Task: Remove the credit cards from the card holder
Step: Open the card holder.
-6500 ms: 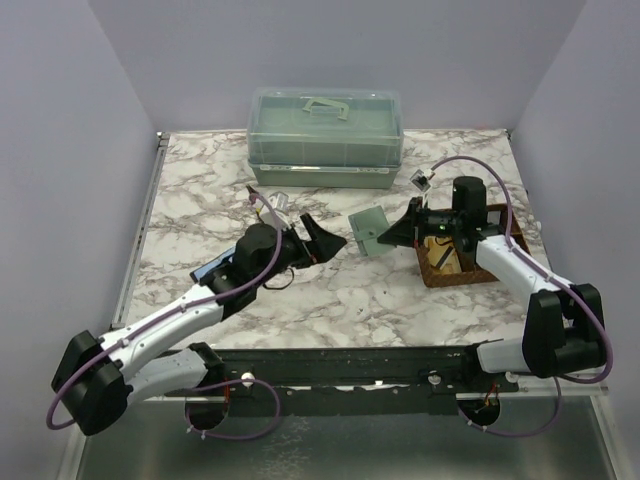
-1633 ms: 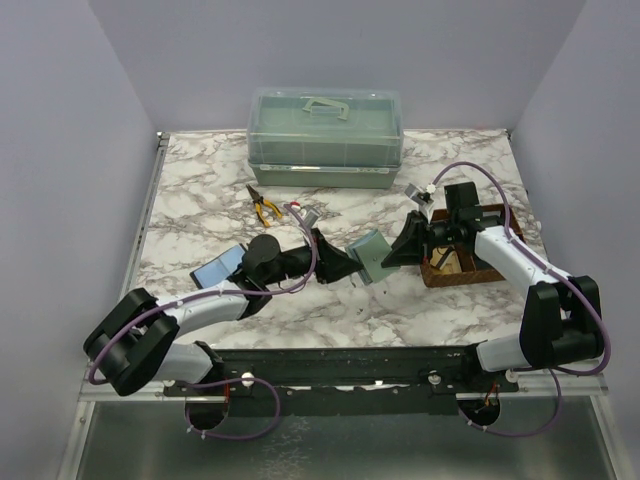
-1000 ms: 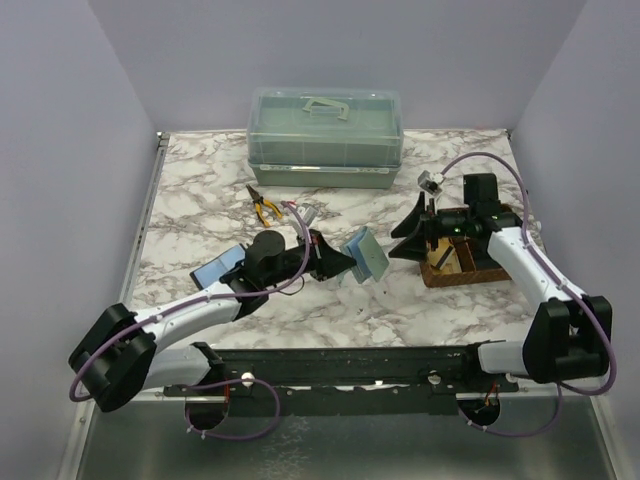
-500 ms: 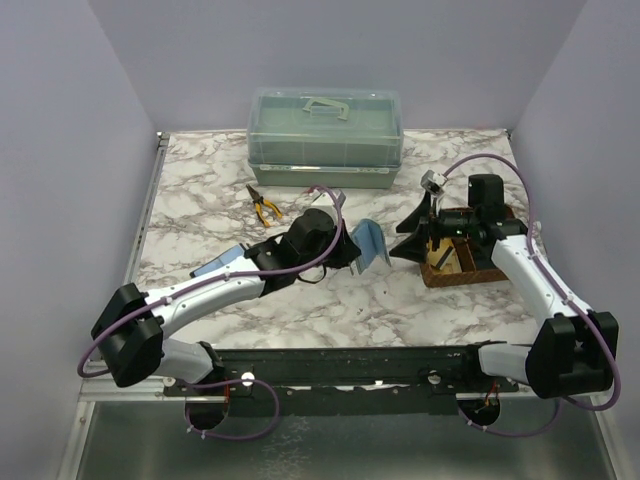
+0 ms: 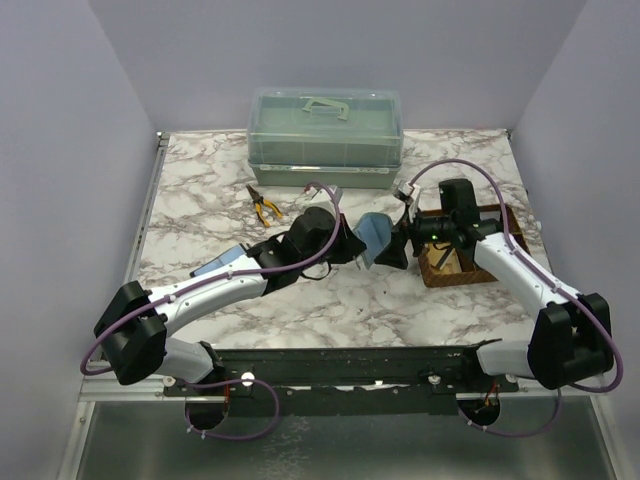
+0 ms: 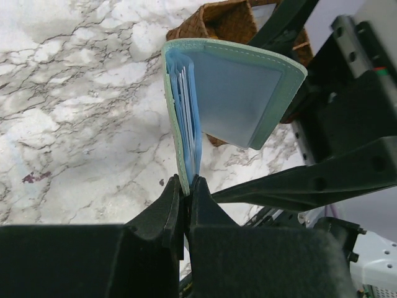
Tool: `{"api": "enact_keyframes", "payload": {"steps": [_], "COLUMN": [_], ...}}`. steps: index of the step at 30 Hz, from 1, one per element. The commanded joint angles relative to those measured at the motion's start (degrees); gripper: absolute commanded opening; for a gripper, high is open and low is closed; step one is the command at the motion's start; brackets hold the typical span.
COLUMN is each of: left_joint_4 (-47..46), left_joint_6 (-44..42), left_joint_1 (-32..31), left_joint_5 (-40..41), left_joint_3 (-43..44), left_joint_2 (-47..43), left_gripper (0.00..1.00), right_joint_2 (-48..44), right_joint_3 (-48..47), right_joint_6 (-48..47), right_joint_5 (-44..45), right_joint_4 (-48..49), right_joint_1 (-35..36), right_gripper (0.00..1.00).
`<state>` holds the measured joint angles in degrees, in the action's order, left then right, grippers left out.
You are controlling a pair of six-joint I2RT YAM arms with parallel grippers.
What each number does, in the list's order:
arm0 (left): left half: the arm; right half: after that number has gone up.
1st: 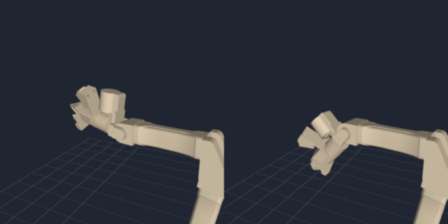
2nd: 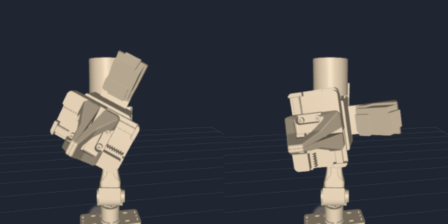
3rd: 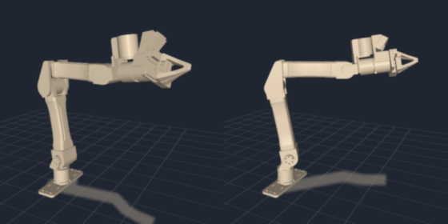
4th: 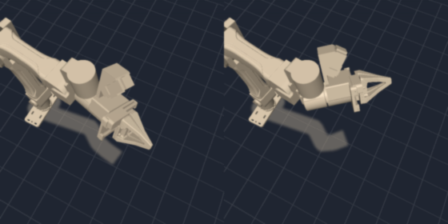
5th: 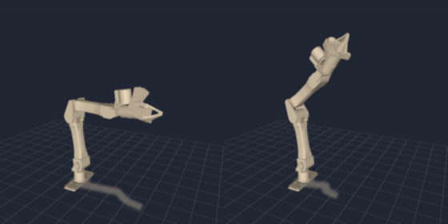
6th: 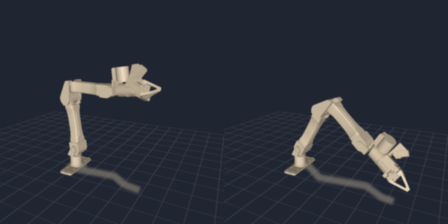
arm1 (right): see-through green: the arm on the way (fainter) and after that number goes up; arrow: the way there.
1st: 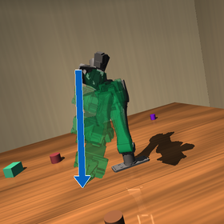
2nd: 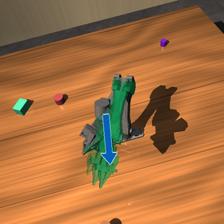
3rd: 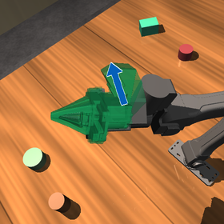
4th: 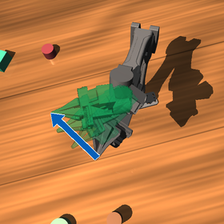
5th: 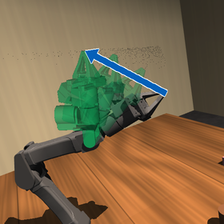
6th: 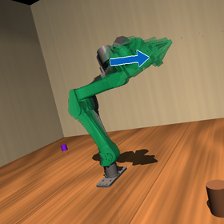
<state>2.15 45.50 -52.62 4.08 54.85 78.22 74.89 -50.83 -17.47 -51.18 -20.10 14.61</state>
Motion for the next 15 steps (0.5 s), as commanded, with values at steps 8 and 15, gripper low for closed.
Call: {"api": "enact_keyframes", "payload": {"steps": [8,15], "left_joint_4": [-7.05,-5.84], "left_joint_6": [3.56,1.63], "left_joint_1": [-0.27,-0.19], "left_joint_5": [-1.79,-2.03], "left_joint_3": [-0.8,-1.97], "left_joint_2": [0.06,-1.32], "left_gripper": [0.0,0.0], "right_joint_2": [1.33,1.13], "right_joint_3": [-0.7,-1.23], "right_joint_6": [0.29,0.51], "right_joint_5": [8.68,9.9], "right_joint_4": [1.77,1.73], "right_joint_1": [2.85,2.88], "right_gripper": [0.96,0.77]}}
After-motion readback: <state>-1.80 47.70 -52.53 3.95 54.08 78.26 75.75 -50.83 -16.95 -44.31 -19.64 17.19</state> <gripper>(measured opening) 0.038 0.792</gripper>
